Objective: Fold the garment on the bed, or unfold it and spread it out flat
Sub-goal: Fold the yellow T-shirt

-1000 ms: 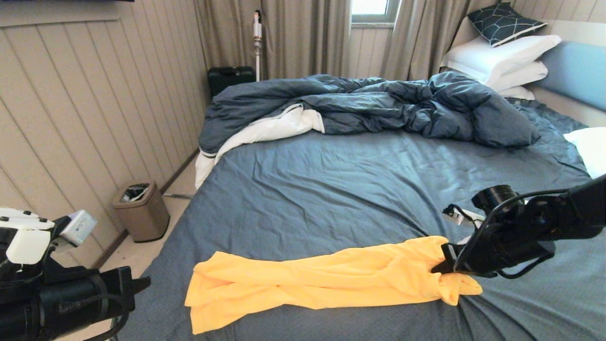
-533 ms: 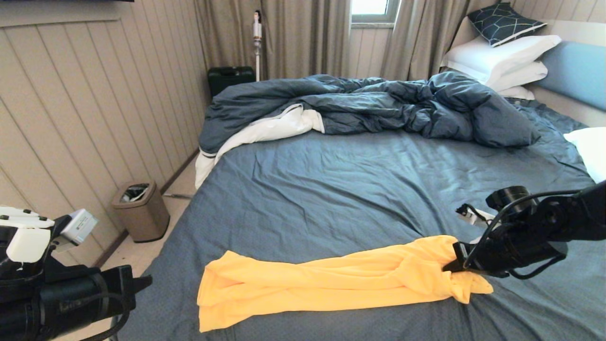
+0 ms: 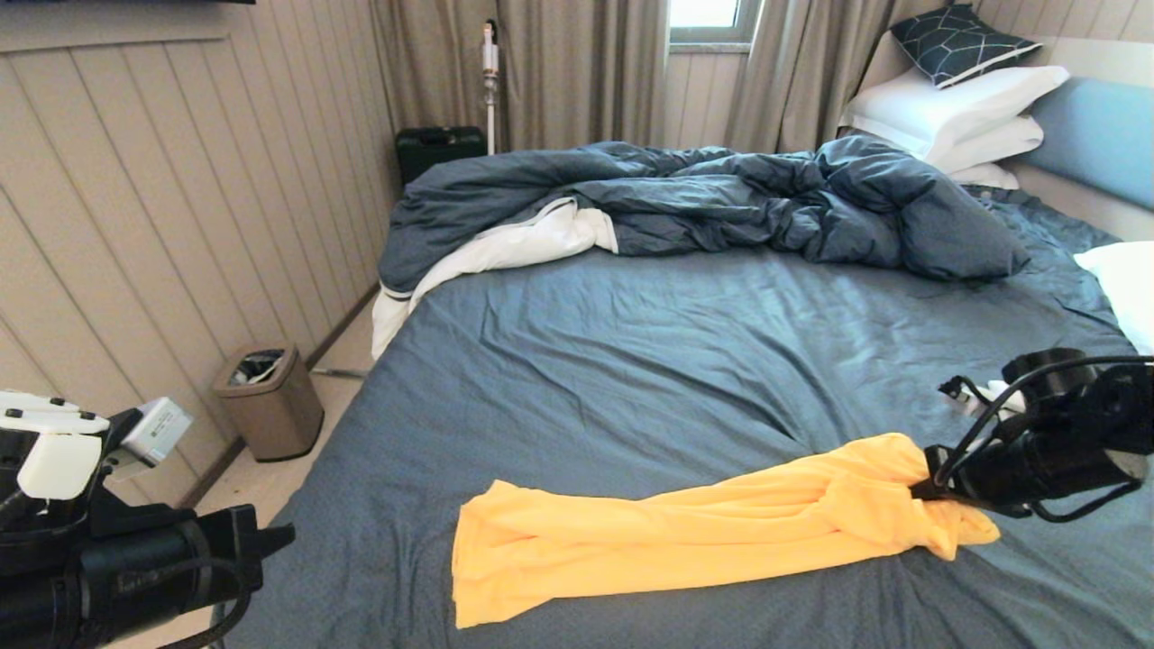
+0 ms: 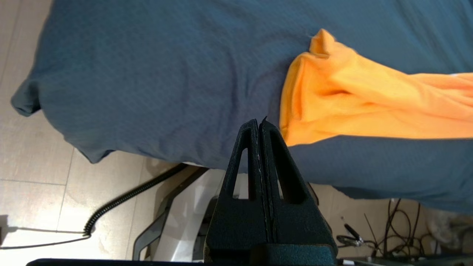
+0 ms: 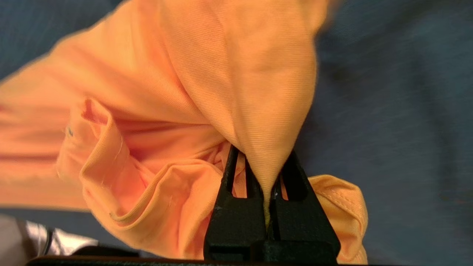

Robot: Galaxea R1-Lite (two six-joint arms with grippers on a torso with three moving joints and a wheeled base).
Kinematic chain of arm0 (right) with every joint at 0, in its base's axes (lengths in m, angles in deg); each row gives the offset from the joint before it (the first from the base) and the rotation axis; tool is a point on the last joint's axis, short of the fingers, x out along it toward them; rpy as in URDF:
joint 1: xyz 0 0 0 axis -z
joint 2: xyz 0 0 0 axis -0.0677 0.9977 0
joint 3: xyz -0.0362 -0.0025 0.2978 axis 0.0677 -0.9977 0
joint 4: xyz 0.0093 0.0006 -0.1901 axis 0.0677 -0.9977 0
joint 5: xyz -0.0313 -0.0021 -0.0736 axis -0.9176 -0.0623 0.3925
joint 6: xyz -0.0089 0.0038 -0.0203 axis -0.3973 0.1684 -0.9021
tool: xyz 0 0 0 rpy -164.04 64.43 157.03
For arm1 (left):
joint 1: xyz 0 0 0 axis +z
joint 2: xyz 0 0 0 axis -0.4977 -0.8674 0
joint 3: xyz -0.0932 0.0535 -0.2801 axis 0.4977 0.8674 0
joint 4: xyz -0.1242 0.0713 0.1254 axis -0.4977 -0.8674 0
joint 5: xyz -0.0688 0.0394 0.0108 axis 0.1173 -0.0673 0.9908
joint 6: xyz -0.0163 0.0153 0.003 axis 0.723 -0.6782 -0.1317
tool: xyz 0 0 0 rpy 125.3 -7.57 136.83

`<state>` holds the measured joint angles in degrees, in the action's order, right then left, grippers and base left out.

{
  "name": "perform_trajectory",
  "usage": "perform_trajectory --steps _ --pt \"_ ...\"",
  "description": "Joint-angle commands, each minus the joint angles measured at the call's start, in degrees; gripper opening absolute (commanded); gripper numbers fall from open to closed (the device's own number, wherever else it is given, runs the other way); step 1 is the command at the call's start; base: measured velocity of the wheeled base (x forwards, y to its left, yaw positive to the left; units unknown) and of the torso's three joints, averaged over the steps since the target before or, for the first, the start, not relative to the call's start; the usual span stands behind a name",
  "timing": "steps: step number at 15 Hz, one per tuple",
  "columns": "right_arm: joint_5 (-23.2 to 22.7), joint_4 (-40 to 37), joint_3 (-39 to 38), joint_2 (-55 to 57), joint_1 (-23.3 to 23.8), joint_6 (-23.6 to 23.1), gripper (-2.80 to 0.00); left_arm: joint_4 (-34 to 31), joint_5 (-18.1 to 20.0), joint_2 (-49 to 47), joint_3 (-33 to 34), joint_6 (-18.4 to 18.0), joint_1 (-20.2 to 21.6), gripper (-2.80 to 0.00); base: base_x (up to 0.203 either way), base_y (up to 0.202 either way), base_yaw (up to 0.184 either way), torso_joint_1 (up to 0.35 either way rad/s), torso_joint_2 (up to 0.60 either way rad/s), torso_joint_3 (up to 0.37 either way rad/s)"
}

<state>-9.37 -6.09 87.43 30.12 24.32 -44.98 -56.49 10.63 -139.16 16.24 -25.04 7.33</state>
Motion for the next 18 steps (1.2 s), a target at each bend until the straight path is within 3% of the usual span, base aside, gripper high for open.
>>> perform_trajectory --steps 1,7,11,13,18 --pt "-0.2 -0.2 2.0 0.4 4.7 -1.0 -2.80 0.0 -0.1 -0.2 -0.2 0.3 0.0 -2.80 0.000 0.000 0.000 0.000 0.00 0.000" --pt "-0.2 -4.1 11.5 1.4 15.4 -4.2 -2.80 0.0 -0.1 0.0 -0.2 0.3 0.0 -2.80 0.000 0.000 0.000 0.000 0.00 0.000" --pt "-0.6 -10.8 15.4 -1.8 15.7 -4.3 -2.80 0.1 0.0 -0.2 0.0 0.3 0.0 -2.80 0.000 0.000 0.000 0.000 0.00 0.000" --pt "-0.9 -13.2 15.4 -5.0 9.3 -3.7 -2.80 0.1 0.1 -0.1 -0.1 0.3 0.0 -2.80 0.000 0.000 0.000 0.000 0.00 0.000" --pt "0.2 -16.7 17.3 -10.8 -18.2 5.1 -2.80 -0.1 0.0 0.7 0.0 0.4 0.0 -2.80 0.000 0.000 0.000 0.000 0.00 0.000"
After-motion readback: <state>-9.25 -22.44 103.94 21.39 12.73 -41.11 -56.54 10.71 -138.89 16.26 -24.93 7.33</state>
